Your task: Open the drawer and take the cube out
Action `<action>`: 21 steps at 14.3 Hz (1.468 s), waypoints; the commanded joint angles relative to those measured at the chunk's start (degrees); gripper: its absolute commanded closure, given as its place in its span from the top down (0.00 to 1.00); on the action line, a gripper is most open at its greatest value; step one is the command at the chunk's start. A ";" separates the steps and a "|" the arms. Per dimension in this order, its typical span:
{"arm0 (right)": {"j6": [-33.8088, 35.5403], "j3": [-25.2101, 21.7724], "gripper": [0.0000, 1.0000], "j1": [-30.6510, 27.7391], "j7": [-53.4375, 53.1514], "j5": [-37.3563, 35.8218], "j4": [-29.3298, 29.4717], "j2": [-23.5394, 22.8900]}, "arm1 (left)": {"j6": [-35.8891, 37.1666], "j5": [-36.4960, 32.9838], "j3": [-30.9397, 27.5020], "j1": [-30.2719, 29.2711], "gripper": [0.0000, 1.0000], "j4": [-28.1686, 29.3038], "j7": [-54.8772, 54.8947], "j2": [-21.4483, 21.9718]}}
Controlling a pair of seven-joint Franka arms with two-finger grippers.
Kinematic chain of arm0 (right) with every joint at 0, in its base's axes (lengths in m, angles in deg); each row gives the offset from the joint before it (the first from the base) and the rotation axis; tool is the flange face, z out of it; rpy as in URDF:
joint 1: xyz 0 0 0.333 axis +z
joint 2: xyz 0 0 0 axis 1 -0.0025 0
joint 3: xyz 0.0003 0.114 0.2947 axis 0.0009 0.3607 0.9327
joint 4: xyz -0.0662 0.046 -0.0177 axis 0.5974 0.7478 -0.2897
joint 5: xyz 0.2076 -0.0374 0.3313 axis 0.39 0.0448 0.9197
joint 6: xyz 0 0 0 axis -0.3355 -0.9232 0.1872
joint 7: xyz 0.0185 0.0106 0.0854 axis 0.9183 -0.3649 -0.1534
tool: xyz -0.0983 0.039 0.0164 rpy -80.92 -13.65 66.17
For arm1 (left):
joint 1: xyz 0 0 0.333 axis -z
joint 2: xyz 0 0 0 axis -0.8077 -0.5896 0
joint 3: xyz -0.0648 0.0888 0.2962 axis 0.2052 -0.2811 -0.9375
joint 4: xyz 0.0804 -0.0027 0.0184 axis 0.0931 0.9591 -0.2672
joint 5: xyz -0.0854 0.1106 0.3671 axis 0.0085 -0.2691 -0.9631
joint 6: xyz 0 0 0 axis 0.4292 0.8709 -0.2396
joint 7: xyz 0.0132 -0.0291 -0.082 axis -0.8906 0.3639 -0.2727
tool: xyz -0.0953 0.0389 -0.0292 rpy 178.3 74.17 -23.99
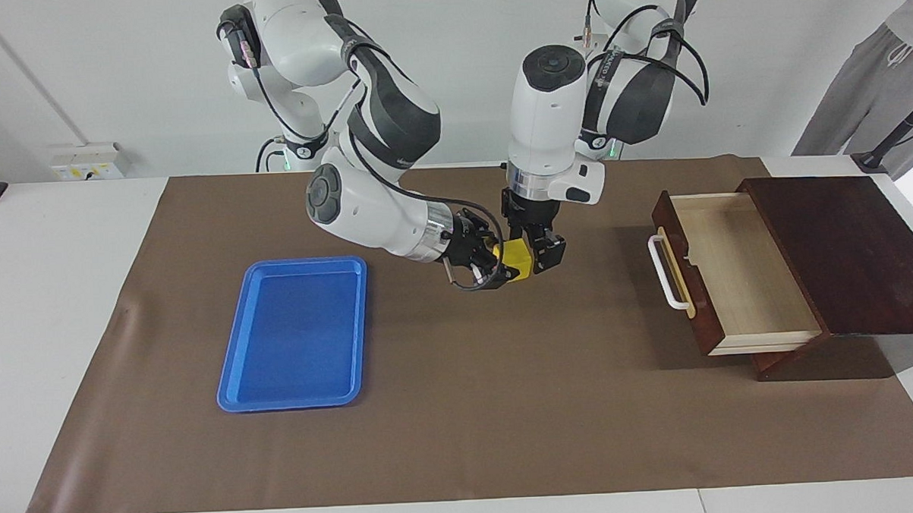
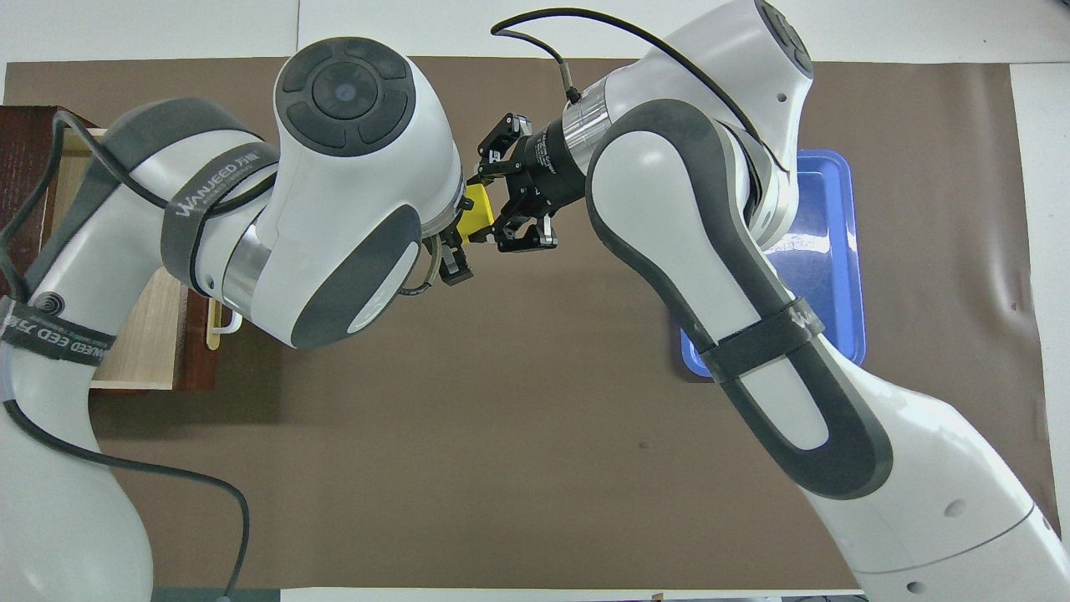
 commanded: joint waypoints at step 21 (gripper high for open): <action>-0.02 -0.06 0.00 -27.50 23.88 3.78 -30.87 11.77 | -8.55 2.16 -19.73 -4.84 1.00 23.28 49.00 10.49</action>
